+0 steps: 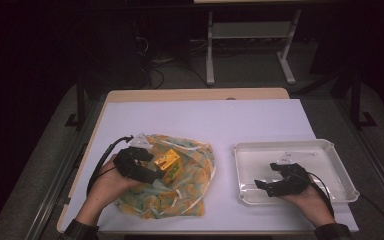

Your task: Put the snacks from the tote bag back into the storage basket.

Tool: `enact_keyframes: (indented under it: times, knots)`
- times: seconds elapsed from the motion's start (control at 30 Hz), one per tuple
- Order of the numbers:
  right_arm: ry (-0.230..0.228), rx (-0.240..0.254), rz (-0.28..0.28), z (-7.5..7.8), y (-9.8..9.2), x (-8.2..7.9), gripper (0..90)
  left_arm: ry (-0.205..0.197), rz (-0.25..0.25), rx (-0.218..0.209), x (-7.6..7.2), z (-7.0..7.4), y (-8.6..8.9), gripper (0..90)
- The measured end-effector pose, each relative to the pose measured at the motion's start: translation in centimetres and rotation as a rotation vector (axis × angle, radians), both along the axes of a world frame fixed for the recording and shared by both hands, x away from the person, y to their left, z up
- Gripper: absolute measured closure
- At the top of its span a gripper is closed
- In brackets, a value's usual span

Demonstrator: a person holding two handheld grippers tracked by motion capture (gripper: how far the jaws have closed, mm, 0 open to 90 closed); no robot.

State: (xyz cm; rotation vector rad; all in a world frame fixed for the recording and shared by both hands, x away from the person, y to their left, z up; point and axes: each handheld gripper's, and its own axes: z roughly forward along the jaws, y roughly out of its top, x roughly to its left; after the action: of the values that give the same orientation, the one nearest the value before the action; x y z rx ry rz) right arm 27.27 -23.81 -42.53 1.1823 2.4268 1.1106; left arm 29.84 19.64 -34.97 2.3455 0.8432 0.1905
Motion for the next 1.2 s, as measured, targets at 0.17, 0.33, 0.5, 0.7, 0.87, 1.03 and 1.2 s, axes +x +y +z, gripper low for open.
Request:
enact_keyframes:
  times: [0.17, 0.33, 0.5, 0.7, 0.87, 1.03, 1.2]
  knots:
    - [0.0, 0.0, 0.001, 0.0, 0.0, 0.0, 13.8, 0.0, -0.009, 0.023, 0.5, 0.2, -0.8, 26.2]
    - [-0.003, 0.0, 0.004, 0.0, -0.1, 0.0, 13.8, 0.0, -0.01, 0.032, 0.8, 0.2, -1.4, 26.3]
    - [-0.003, 0.0, 0.006, 0.0, -0.1, 0.0, 13.9, 0.008, -0.009, 0.051, 1.3, 0.1, -2.1, 26.3]
    - [-0.001, 0.002, 0.004, 0.0, -0.1, 0.0, 13.8, 0.0, -0.009, 0.083, 1.9, -0.1, -3.0, 26.4]
    - [-0.001, 0.003, 0.005, 0.0, -0.1, 0.0, 13.9, -0.005, -0.001, 0.098, 2.2, -0.2, -3.4, 26.5]
    - [-0.002, 0.003, 0.004, 0.0, -0.1, 0.0, 13.8, 0.018, -0.004, 0.132, 2.7, -0.7, -4.0, 26.5]
    - [-0.002, 0.002, 0.004, 0.0, -0.1, 0.0, 13.8, 0.03, -0.003, 0.149, 2.9, -1.1, -4.3, 26.6]
